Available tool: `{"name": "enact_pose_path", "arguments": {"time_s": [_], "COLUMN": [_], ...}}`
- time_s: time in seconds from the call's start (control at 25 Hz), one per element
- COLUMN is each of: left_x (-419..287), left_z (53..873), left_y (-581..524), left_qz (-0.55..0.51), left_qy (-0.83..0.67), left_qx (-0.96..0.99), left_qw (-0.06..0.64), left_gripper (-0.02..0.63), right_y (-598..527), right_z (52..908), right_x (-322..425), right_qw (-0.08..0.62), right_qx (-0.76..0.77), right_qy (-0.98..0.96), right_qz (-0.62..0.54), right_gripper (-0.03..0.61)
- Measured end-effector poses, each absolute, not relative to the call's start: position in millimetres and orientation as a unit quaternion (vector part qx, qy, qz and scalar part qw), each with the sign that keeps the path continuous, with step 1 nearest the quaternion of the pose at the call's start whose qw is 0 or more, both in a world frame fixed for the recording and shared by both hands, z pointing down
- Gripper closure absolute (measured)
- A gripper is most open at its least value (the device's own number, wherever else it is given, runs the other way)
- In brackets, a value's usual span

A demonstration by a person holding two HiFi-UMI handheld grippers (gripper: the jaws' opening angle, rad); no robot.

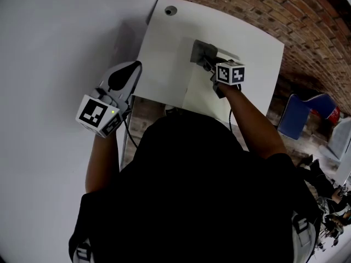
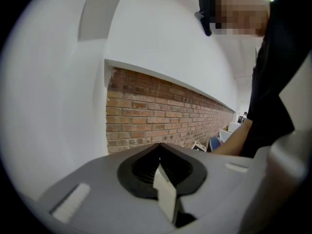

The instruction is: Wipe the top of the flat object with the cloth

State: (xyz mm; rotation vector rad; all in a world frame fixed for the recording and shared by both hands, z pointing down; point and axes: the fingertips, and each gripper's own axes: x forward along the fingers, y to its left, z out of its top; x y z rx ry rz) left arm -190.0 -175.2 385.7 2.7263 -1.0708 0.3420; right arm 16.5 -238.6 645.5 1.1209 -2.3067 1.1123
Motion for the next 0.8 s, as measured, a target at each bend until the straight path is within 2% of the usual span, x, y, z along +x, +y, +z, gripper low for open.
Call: {"name": "enact_pose_path", "arguments": {"time_s": [0.8], "left_x": [-217.5], "left_z": [395.0], "left_y": [-168.9], "left_qz": [0.121], "left_qy": [-0.387], "left_qx": [0.907], "left_qw": [0.111], "left_gripper": [0.612], "right_y": [-217.5], "right_z": [697.2], "right_x": [2.6], "right_qw": [0.201], "right_qx": [0.382], "right_qy": [-0.786], "right_qz": [0.443], "right_gripper": [0.568]}}
